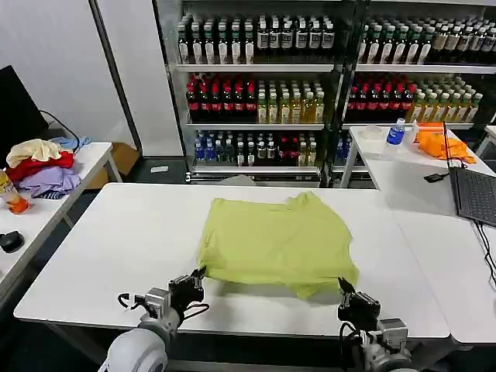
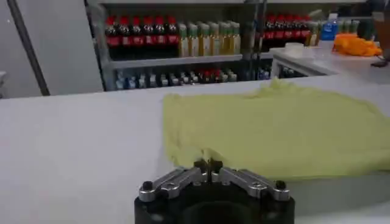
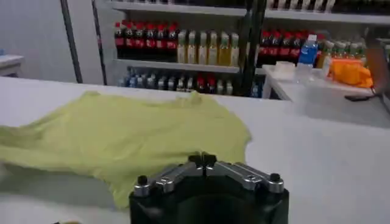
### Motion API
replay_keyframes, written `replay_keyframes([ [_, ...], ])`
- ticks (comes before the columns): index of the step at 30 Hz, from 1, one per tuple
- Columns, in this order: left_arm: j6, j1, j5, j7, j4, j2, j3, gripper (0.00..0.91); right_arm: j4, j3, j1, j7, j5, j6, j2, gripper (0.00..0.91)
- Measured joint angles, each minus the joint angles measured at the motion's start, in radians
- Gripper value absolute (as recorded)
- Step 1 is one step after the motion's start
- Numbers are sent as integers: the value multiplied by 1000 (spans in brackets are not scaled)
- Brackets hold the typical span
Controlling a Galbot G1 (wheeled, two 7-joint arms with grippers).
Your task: Fold and organize the clothes.
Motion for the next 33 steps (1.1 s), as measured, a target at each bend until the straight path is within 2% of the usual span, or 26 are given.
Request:
replay_keyframes([
  [13, 6, -179, 16, 8, 128, -5, 97, 20, -134, -61, 193, -15, 9, 3, -67, 0],
  [33, 19, -325, 73, -29, 315, -69, 168, 20, -342, -169, 376, -30, -41, 40, -62, 0],
])
